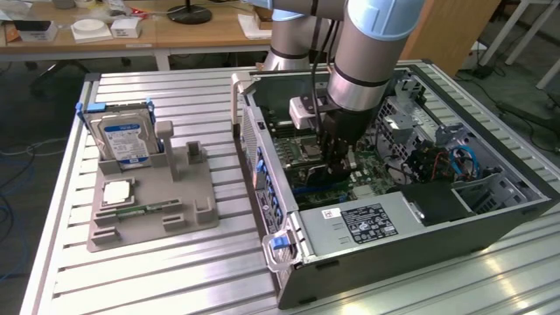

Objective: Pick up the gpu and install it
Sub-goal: 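Insert the gpu into the slot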

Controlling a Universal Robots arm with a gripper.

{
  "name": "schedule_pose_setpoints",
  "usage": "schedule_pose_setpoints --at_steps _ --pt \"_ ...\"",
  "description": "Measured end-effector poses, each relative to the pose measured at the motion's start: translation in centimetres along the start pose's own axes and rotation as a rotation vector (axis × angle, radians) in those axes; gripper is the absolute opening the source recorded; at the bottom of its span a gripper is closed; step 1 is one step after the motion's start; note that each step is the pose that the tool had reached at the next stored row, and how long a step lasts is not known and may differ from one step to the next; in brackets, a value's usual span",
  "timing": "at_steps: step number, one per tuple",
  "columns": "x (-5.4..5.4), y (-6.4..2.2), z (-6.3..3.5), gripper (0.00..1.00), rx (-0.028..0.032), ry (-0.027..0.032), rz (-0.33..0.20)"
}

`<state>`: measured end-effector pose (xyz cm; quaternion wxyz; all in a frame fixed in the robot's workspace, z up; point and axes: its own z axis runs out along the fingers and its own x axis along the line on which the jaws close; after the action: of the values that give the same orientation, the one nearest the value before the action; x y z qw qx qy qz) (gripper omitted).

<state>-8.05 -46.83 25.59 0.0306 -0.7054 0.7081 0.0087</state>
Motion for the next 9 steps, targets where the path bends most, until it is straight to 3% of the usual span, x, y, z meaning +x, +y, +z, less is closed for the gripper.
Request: schedule_pose_setpoints --at_steps 9 --pt "0.13 0.01 -0.04 0.25 -0.0002 0.0000 0.001"
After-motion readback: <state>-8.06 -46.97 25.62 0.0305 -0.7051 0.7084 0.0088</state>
